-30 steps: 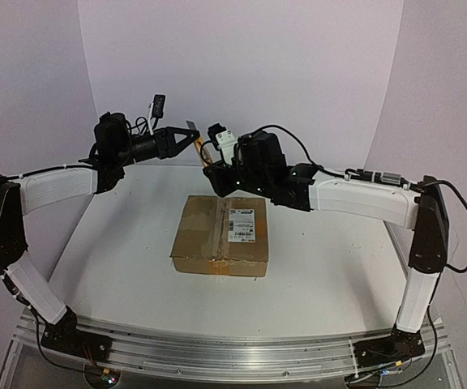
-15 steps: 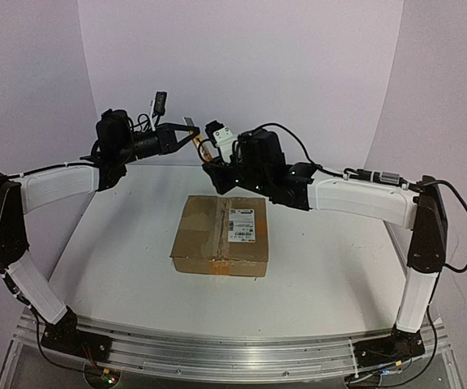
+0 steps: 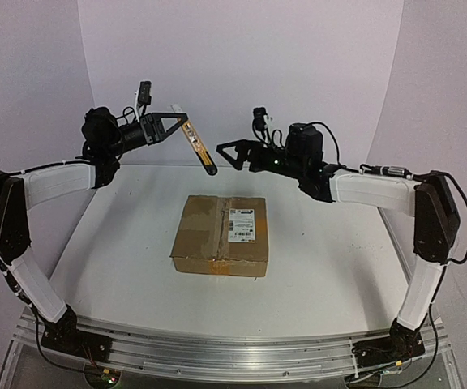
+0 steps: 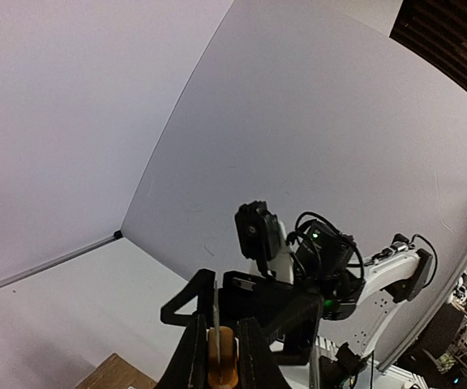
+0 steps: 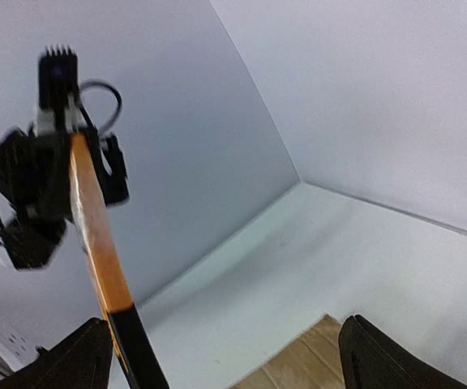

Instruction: Unpack the express box

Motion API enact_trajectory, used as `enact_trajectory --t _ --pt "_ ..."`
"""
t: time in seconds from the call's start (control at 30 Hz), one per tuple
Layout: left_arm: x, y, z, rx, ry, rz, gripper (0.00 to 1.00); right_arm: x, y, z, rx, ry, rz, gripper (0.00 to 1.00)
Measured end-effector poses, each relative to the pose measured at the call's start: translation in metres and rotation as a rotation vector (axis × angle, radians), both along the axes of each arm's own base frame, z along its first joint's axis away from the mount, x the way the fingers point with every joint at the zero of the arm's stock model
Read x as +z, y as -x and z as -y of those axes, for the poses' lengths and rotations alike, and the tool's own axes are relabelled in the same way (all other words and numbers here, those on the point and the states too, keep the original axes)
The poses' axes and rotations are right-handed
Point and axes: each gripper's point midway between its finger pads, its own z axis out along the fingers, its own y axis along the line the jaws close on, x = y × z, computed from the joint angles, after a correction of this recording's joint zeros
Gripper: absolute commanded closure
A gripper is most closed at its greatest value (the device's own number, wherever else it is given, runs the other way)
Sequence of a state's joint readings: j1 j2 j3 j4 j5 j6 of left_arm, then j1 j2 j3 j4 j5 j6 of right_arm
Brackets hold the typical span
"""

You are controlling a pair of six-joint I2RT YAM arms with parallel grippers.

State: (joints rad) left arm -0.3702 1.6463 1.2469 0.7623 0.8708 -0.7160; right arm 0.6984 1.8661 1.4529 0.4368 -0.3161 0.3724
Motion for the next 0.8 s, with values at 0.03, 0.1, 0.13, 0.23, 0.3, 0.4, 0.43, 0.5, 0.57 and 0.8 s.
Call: enact_trajectory --t 0.03,0.1,0.13,0.23,0.3,0.4,0.43,0.5,0.57,0.8 --pt "0.001 0.0 0.001 -0.008 0.009 -0.004 1.0 0.007 -0.005 0.003 0.005 -0.061 -0.006 0.02" --pt "0.001 0.0 0.002 -0.021 0.025 -0.019 1.0 0.023 -0.008 0.0 0.042 -0.193 0.001 0.04" --pt "0.001 0.0 0.002 -0.024 0.031 -0.028 1.0 0.03 -0.007 -0.005 0.074 -0.258 0.004 0.05" --pt "0.002 -0.003 0.002 -0.02 0.052 -0.052 1.0 0.04 -0.001 -0.021 0.162 -0.402 -0.001 0.04" --pt "0.005 -0.006 0.0 -0.002 0.072 -0.063 1.0 0.034 0.004 -0.031 0.204 -0.452 -0.021 0.04" --pt "0.017 -0.011 -0.004 0.031 0.112 -0.056 1.0 0.031 0.015 -0.041 0.24 -0.49 -0.043 0.04" --pt "0.023 -0.011 -0.005 0.036 0.126 -0.045 1.0 0.034 0.019 -0.043 0.249 -0.501 -0.039 0.04" --pt "0.035 -0.011 -0.007 0.042 0.154 -0.027 1.0 0.043 0.027 -0.044 0.269 -0.53 -0.017 0.07" --pt "0.043 -0.011 -0.009 0.045 0.175 -0.013 1.0 0.051 0.035 -0.046 0.285 -0.552 -0.001 0.12" --pt "0.042 -0.016 -0.007 0.047 0.201 -0.043 1.0 0.064 0.036 -0.044 0.282 -0.599 0.009 0.31"
